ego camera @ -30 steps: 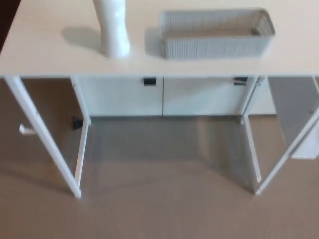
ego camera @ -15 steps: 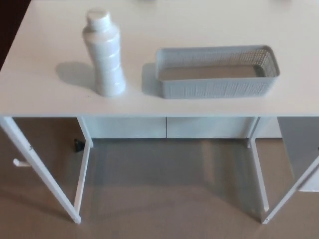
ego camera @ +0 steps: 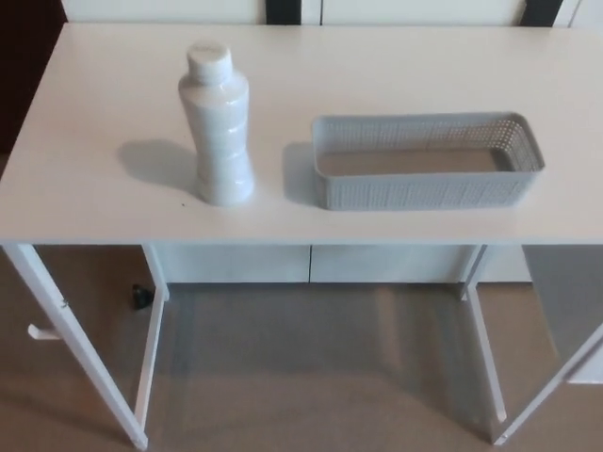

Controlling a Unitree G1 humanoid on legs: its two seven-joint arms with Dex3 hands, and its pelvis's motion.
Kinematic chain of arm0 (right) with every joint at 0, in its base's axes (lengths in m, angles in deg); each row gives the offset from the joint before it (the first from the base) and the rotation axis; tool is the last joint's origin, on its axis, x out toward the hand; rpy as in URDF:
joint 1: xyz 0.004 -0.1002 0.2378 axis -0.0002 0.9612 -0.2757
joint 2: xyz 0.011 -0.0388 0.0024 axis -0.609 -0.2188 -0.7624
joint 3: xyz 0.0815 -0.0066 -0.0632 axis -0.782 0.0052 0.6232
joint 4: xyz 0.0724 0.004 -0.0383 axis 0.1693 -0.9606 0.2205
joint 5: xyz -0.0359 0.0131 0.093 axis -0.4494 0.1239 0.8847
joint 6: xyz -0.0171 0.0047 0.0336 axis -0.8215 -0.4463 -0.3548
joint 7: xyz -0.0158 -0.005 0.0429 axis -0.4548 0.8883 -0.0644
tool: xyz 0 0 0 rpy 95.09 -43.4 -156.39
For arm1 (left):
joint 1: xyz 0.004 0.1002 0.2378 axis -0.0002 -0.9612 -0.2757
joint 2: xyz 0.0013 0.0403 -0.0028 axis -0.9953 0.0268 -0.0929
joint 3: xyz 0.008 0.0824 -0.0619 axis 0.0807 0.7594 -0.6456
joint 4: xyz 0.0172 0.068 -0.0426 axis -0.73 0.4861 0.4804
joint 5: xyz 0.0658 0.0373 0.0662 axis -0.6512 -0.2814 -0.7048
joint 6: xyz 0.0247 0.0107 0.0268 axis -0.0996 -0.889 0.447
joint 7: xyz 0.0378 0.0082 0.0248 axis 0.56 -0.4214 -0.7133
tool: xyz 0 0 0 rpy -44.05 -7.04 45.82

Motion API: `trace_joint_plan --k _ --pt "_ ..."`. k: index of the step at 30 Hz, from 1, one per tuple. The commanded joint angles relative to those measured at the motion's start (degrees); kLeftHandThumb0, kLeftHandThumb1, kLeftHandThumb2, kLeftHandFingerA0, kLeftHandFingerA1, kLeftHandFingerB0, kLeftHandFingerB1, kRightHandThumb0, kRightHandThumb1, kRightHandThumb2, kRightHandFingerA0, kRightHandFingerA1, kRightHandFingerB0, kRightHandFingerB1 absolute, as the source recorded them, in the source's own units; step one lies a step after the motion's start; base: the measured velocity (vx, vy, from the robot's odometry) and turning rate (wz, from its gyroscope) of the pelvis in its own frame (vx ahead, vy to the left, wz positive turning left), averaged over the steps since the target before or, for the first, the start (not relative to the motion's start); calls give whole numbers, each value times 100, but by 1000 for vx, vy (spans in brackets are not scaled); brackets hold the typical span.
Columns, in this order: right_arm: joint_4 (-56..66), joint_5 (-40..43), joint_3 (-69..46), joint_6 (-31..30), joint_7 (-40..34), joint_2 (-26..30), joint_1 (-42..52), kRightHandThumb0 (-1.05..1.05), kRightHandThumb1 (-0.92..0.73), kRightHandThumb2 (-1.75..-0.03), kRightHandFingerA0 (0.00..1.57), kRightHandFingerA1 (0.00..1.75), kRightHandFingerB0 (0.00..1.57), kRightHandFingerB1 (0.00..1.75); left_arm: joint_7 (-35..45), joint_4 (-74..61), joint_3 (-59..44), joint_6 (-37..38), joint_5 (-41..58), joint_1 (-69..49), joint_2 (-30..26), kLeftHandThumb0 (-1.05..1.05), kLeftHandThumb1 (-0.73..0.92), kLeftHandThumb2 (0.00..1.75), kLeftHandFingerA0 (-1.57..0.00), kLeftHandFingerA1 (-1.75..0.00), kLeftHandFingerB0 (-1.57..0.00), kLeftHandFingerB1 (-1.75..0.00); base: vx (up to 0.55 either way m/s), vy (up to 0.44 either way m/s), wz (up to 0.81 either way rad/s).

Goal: The robot walk up to a desk on which a bottle is kept on the left hand side and a container is kept on the right hand side. The robot uses its left hand to pick up the bottle and places it in the container.

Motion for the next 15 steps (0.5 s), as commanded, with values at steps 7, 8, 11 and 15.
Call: trace_joint_plan --k 7,8,11,15 --pt "-198 -75 127 291 213 169 -95 -17 -21 -78 17 54 30 57 38 -205 203 414 -235 -116 -71 -11 48 65 -15 -51 -3 -34 61 -17 5" --pt "-243 -79 136 317 238 182 -122 -17 -21 -78 17 54 30 57 39 -211 212 410 -232 -107 -75 -11 48 65 -15 -51 -3 -34 86 -104 7" --pt "-207 12 113 209 274 170 -146 -17 -21 -78 15 54 30 58 37 -265 240 497 -229 -133 -77 -10 47 67 -16 -51 -4 -30 70 -175 2" --pt "-130 -39 188 268 333 176 -145 -21 -22 -78 13 53 28 57 -37 -242 225 400 -189 -60 -83 -9 47 67 -17 -52 -4 -32 154 -150 2"
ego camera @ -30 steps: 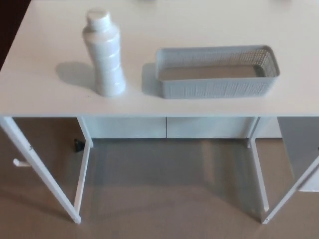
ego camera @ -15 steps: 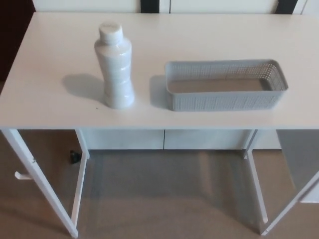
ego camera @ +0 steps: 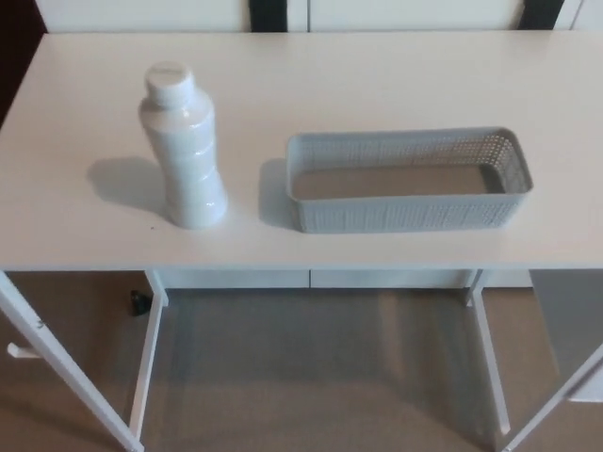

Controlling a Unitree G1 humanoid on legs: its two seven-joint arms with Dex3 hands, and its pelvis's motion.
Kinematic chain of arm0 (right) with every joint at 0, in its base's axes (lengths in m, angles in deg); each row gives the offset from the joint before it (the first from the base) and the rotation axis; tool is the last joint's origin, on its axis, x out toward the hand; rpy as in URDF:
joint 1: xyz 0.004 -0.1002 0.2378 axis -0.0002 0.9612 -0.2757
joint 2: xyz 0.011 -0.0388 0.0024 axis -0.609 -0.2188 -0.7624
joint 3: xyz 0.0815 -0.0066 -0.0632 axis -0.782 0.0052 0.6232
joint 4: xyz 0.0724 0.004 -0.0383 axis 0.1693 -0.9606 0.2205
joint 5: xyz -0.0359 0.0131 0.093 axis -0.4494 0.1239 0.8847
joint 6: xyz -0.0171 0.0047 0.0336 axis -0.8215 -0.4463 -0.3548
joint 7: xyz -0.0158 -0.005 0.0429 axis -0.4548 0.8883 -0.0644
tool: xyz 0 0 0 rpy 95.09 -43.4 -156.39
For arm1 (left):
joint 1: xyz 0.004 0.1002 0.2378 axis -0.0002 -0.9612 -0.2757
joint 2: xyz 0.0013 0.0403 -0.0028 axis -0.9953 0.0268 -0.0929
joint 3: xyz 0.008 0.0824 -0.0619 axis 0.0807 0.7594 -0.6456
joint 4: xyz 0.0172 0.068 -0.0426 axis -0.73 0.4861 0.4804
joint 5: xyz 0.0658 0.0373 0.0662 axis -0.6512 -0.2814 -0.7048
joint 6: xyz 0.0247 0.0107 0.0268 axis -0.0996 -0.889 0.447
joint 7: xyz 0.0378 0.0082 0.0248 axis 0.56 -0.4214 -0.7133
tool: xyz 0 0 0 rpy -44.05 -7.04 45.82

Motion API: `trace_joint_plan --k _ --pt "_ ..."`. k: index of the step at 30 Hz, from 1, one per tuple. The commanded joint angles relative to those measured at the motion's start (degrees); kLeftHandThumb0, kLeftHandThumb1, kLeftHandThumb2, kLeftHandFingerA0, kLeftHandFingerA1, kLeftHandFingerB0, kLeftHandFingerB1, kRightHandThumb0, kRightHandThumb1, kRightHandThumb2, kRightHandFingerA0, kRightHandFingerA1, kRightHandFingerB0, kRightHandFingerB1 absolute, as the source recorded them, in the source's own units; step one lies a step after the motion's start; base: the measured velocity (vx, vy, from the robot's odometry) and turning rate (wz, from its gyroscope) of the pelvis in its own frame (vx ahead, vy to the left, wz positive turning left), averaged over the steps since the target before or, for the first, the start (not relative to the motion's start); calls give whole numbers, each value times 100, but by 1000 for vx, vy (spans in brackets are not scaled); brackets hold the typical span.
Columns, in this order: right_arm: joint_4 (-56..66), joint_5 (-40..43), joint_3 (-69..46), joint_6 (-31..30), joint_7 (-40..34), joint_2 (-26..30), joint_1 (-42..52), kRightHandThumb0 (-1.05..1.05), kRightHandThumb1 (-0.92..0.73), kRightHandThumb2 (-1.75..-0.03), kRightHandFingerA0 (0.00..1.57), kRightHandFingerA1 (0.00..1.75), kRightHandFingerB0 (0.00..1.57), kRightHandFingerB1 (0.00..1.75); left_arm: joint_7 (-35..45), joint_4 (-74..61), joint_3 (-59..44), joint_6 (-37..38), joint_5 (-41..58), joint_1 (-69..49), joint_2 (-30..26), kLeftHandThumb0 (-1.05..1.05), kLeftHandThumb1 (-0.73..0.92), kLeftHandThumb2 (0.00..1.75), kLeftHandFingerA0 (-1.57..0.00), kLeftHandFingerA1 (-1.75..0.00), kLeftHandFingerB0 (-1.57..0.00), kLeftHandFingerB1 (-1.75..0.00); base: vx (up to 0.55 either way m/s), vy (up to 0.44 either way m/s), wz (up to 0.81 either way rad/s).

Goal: The robot walk up to a desk on which a bottle is kept on the left hand side and a container is kept on the right hand side. The robot uses its left hand to pick up the bottle and places it in the container.

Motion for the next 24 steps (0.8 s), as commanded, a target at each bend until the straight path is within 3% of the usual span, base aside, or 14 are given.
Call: trace_joint_plan --k 1,6,7,14,17,24 --pt "53 -9 66 40 151 54 -11 -18 -21 -77 11 52 29 57 -62 22 -8 100 -89 56 -89 -11 47 65 -18 -52 -4 -32 66 -109 0" --pt "92 -37 83 -32 -18 56 -51 -15 -20 -77 17 54 32 58 -88 142 49 140 -162 172 -122 -13 47 65 -19 -51 -4 -29 0 -19 -4" --pt "106 -45 89 -23 -41 47 -56 -21 -37 -51 25 39 41 36 -116 204 48 138 -171 218 -128 -14 48 60 -20 -48 -5 -28 0 0 0" --pt "131 -80 144 12 -102 50 -65 -22 -38 -52 26 39 39 37 -94 438 48 250 -180 340 -148 -14 49 61 -19 -48 -5 -27 23 145 -3" --pt "24 -106 164 66 -84 81 -115 -32 -33 -57 22 41 35 39 -141 499 30 232 -175 382 -147 -14 51 54 -25 -47 -6 -39 32 60 10" --pt "85 -90 198 85 22 83 -74 -41 -31 -61 19 42 31 42 -57 415 25 269 -158 330 -146 -14 52 56 -24 -47 -5 -38 35 -1 5"
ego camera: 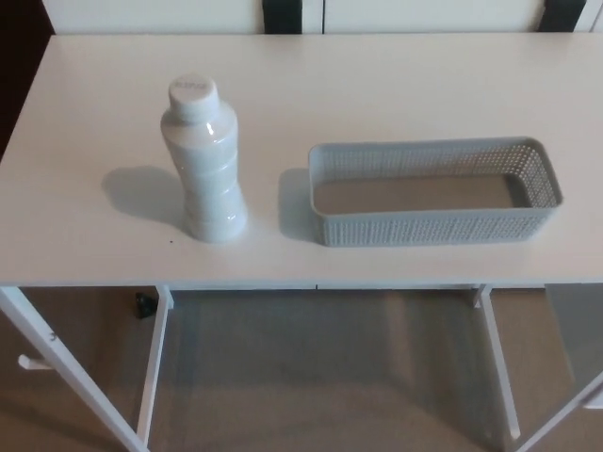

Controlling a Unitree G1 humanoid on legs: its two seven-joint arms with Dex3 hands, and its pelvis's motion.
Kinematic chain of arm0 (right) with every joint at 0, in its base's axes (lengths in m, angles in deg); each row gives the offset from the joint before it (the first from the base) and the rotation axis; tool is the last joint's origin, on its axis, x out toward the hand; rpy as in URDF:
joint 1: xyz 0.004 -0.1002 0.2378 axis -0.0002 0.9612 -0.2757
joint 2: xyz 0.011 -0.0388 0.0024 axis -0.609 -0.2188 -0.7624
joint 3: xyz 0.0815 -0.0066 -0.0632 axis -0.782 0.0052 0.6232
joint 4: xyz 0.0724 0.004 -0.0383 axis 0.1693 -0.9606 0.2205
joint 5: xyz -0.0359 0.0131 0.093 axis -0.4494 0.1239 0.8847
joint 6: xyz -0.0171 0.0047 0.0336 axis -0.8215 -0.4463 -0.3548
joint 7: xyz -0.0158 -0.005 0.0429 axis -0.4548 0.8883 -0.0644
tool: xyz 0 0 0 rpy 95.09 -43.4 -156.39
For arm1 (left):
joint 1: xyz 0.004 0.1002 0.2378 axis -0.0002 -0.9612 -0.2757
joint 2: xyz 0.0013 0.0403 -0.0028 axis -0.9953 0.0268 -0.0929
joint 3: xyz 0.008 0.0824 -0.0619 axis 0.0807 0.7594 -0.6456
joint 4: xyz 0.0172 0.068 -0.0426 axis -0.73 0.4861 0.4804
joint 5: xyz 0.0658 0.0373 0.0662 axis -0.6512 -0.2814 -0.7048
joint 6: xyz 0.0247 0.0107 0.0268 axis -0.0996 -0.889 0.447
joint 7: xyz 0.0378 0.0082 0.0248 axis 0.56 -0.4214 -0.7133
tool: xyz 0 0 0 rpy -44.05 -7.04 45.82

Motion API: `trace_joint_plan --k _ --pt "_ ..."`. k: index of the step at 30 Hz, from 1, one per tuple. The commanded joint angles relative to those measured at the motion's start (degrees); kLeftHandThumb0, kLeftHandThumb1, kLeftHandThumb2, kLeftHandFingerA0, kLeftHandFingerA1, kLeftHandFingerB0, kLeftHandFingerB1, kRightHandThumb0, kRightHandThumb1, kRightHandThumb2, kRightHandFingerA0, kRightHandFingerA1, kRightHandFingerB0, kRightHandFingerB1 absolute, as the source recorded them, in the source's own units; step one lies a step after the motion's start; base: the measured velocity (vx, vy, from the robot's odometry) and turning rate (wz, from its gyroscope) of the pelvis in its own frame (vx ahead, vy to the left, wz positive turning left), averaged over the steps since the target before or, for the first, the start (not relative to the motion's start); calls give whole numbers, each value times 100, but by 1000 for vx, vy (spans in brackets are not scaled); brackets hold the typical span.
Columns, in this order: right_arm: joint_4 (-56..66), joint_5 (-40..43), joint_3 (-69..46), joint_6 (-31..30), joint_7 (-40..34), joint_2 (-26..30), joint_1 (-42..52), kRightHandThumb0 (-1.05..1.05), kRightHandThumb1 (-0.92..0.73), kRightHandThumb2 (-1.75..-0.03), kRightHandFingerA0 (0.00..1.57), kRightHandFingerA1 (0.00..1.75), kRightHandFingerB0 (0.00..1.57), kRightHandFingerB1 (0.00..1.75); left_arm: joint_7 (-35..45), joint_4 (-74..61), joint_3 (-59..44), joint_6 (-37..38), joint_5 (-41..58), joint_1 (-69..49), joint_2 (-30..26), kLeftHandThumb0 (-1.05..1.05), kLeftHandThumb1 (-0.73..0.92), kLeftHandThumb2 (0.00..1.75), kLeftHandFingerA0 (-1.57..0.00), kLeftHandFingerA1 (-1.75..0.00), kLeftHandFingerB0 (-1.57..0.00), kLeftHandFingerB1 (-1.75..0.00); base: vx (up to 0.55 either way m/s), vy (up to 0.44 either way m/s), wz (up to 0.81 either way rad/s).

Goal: The robot walk up to a desk on which a bottle is kept on the left hand side and a container is kept on the right hand side. The robot uses its left hand to pick up the bottle and places it in the container.

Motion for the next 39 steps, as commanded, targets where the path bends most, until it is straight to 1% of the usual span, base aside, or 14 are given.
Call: trace_joint_plan --k 1,10,18,24,25,26,27,28,30,31,36,37,38,39 --pt "53 -39 21 31 38 85 54 -41 -31 -61 19 42 31 42 36 -44 -14 131 -46 -61 -44 -14 52 56 -24 -47 -5 -38 0 0 0" --pt "213 -54 82 -34 -44 69 86 -41 -30 -61 21 42 32 42 37 -206 -18 96 -13 -105 -19 -15 54 56 -22 -43 -4 -39 -4 -10 0" --pt "-4 -45 43 34 10 98 -12 -40 -31 -61 20 42 32 43 -3 -369 -62 -41 42 -153 23 -17 52 57 -24 -48 -4 -37 0 0 0" --pt "22 -133 89 134 -43 104 13 -43 -32 -62 18 42 29 43 -34 -471 -144 -158 103 -159 54 -17 50 66 -18 -50 -5 -24 0 0 0" --pt "-45 -94 61 127 12 114 -19 -42 -32 -61 17 42 28 42 -7 -512 -156 -161 118 -178 63 -17 53 56 -22 -48 0 -37 0 0 0" --pt "-64 -100 60 141 9 122 -35 -43 -32 -62 18 42 29 43 -54 -582 -142 -213 97 -187 67 -19 49 63 -24 -50 -5 -26 0 0 0" --pt "-64 -100 60 141 9 122 -35 -43 -32 -62 18 42 29 43 -54 -582 -142 -213 97 -187 67 -19 49 63 -24 -50 -5 -26 0 0 0" --pt "20 -104 69 129 -8 115 -7 -41 -32 -62 18 42 32 44 -131 -605 -115 -244 39 -168 62 -15 54 56 -24 -45 0 -36 0 0 0" --pt "89 -99 74 110 -14 106 22 -41 -32 -62 18 42 32 44 -156 -583 -105 -235 11 -151 58 -15 54 56 -24 -45 0 -36 0 0 0" --pt "183 -29 51 8 18 84 36 -39 -31 -60 16 42 29 43 -171 -483 -136 -252 28 -77 55 -16 49 63 -23 -49 -5 -26 0 0 0" --pt "92 -15 39 -14 -4 37 -27 -40 -31 -60 18 41 28 41 -444 -704 -747 -654 587 -42 67 -19 55 56 -16 -55 0 -24 0 0 0" --pt "103 -39 38 20 -83 11 -5 -39 -31 -60 20 42 31 42 -737 -769 -1233 -731 875 106 -50 -25 52 59 0 -35 0 -13 0 0 0" --pt "103 -39 38 20 -83 11 -5 -39 -31 -60 20 42 31 42 -737 -769 -1233 -731 875 106 -50 -25 52 59 0 -35 0 -13 0 0 0" --pt "136 -40 35 7 -86 37 -10 -37 -32 -59 20 41 28 40 -919 -771 -1534 -751 999 254 -236 -35 45 71 -2 -21 0 -3 0 0 0"
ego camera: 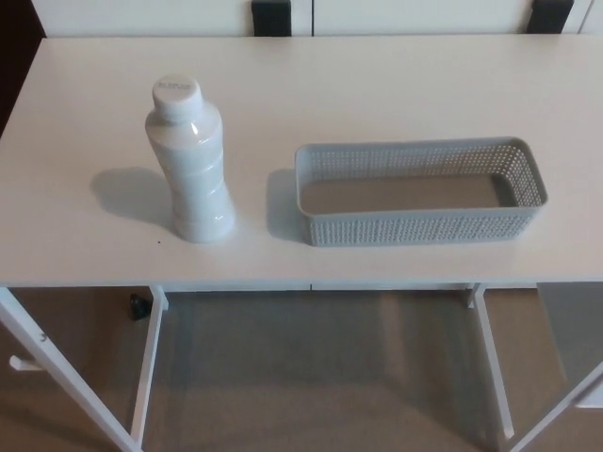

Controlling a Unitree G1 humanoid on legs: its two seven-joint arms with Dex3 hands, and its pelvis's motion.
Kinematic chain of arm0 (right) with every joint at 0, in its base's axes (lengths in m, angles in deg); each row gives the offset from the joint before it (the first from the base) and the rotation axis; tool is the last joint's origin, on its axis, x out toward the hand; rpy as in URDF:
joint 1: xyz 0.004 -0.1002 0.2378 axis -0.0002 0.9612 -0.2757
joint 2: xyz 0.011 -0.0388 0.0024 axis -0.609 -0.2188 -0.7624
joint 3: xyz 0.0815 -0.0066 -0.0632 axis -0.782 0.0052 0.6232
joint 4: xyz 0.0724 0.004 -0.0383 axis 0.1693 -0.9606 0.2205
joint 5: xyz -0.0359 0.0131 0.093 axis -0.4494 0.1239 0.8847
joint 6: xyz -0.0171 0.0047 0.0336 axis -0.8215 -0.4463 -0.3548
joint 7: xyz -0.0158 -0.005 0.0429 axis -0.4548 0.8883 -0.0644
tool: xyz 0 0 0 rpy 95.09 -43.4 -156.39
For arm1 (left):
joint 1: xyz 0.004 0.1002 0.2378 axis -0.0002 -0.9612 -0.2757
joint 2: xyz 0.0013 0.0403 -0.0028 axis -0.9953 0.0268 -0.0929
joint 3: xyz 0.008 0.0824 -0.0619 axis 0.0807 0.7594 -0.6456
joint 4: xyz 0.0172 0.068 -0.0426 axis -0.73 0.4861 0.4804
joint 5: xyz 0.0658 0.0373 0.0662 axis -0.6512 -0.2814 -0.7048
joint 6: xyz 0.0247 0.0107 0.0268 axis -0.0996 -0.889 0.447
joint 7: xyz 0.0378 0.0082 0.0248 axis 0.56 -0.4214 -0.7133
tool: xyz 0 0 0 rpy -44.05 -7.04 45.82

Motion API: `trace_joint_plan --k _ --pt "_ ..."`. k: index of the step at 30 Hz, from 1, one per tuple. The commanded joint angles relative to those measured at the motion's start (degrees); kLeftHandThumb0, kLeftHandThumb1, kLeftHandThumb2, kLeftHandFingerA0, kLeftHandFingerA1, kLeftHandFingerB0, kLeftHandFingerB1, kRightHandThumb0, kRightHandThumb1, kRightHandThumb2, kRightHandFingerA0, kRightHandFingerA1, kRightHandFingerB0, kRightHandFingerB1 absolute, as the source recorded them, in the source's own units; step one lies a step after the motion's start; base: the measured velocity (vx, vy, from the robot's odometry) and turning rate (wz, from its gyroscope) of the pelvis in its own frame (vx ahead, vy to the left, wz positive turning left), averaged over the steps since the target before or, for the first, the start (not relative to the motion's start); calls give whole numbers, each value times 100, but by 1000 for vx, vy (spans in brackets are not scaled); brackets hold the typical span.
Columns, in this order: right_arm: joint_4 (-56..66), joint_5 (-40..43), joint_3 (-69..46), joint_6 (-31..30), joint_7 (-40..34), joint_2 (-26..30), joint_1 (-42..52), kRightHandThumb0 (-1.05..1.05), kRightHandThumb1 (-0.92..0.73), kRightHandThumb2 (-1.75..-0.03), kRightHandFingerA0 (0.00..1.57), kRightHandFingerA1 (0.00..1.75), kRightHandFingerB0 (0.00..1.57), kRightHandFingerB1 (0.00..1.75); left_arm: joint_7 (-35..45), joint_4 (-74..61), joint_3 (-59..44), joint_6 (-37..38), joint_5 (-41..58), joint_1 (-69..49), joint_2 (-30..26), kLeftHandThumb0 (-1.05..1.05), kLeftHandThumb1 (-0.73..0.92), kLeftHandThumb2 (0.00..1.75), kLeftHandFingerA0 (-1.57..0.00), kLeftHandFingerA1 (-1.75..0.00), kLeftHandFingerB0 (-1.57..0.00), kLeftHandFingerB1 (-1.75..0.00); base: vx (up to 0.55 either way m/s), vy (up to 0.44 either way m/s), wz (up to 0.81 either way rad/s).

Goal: The robot walk up to a desk on which a bottle is kept on the left hand side and a container is kept on the right hand side. The robot uses its left hand to pick up the bottle and places it in the container.

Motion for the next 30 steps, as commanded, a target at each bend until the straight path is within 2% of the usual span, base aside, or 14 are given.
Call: trace_joint_plan --k 1,3,4,6,7,8,10,13,15,16,17,18,21,30 --pt "52 -3 -27 -46 -99 63 -25 -36 -33 -59 21 41 31 39 -873 -142 -1186 -446 861 453 -525 -33 45 72 -2 -50 0 -7 0 0 0" --pt "109 42 -35 -142 -57 93 -93 -33 -33 -56 20 41 30 38 -1274 -21 -1590 -125 774 860 -1054 -39 47 72 -12 -55 0 -6 0 0 0" --pt "111 47 -28 -158 -30 100 -126 -34 -32 -57 17 41 28 38 -1439 -88 -1690 -32 723 1036 -1190 -36 45 72 -8 -52 0 -18 0 0 0" --pt "109 41 -17 -166 -11 112 -160 -34 -32 -57 17 41 28 38 -1592 -188 -1808 10 675 1217 -1288 -36 45 72 -8 -52 0 -18 0 0 0" --pt "58 17 1 -124 37 131 -182 -40 -32 -59 15 40 25 39 -1614 -536 -1901 -201 763 1339 -1356 -18 58 59 -8 -32 -1 -20 0 0 0" --pt "20 -19 19 -78 45 139 -195 -38 -32 -59 17 41 26 40 -1613 -1115 -1999 -554 877 1465 -1438 -19 50 74 -5 -26 -2 -14 0 0 0" --pt "37 -36 22 -75 -7 128 -191 -38 -32 -59 17 41 26 40 -1622 -1447 -2039 -745 888 1497 -1451 -19 50 74 -5 -26 -2 -14 0 0 0" --pt "186 83 -32 -266 -5 65 -91 -37 -32 -58 17 40 26 39 -1719 -2286 -2042 -1263 987 1783 -1546 7 58 76 -3 -26 -2 -14 0 0 0" --pt "149 52 -13 -228 29 85 -93 -41 -32 -59 15 40 24 40 -1754 -2629 -2043 -1417 1035 1834 -1530 5 64 61 -3 -26 0 -18 0 0 0" --pt "128 17 -1 -195 -3 99 -121 -40 -32 -59 16 41 27 41 -1714 -2819 -1961 -1419 1016 1899 -1547 8 56 79 0 -27 0 -18 0 0 0" --pt "116 -6 7 -177 -28 109 -140 -40 -32 -59 16 41 27 41 -1698 -2981 -1909 -1446 997 1943 -1551 8 56 79 0 -27 0 -18 0 0 0" --pt "132 -14 10 -172 -30 114 -138 -38 -32 -59 16 40 26 40 -1715 -3313 -1759 -1561 942 2007 -1550 -1 55 57 -2 -28 -2 -24 0 0 0" --pt "292 -64 48 -192 -128 88 -73 -41 -31 -60 18 41 27 40 -1509 -3836 -1374 -1765 917 2226 -1560 -8 43 71 0 -25 0 -16 0 0 0" --pt "261 -15 38 -261 -63 89 -133 -30 -39 -52 19 36 29 33 -1311 -3730 -113 -1824 502 3157 -1124 -37 44 53 0 -22 0 -19 -2 0 1"
